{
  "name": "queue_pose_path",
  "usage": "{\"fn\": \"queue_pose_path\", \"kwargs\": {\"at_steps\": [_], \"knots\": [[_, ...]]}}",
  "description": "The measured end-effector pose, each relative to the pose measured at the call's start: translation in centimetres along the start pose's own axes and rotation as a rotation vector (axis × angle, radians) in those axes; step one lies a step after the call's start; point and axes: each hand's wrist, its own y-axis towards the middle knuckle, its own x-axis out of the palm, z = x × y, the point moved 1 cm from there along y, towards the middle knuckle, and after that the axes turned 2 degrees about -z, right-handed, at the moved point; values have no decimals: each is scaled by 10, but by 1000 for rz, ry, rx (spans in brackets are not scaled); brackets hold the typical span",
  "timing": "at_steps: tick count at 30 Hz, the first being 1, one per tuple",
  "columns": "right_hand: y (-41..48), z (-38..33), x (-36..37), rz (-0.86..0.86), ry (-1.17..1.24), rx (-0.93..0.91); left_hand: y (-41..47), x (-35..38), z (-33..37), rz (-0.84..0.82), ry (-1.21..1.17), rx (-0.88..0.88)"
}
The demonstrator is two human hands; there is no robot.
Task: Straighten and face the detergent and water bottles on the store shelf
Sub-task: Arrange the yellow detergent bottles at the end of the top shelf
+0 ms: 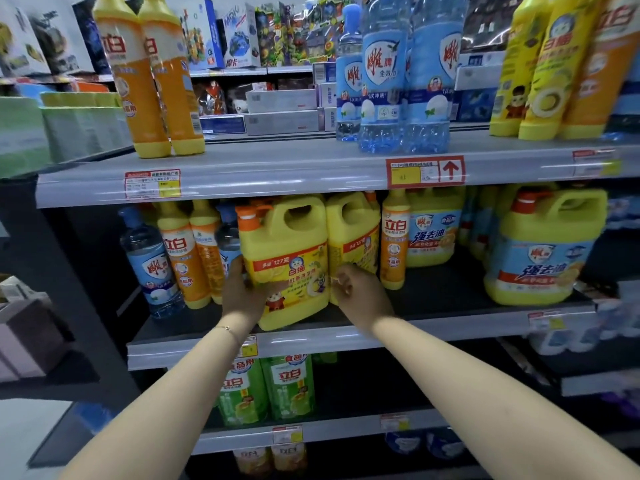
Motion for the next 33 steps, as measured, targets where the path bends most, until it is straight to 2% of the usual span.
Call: {"fn": "queue_pose_path", "kwargs": {"at_steps": [5,8,12,15,19,21,27,30,33], "knots": [[15,31,-28,288,84,162,2,6,-1,-20,-52,-1],[32,49,-42,365,177,293,5,8,-3,-27,-70,6],[59,70,-52,316,278,469,4,10,-6,-67,-37,38],[71,73,-55,230,309,447,3,11,-10,-98,12,56],[79,75,-62,226,355,459,7,12,-9,-114,3,-2],[76,76,-65,195,348,411,8,13,-10,-124,16,-14],[37,59,-68,52,264,85,8,14,-5,-119,44,-20],[22,41,-74,21,192,-7,10,10,-4,46,160,1],[12,17,-88,-118,47,-65,0,4,5,157,376,79]]}}
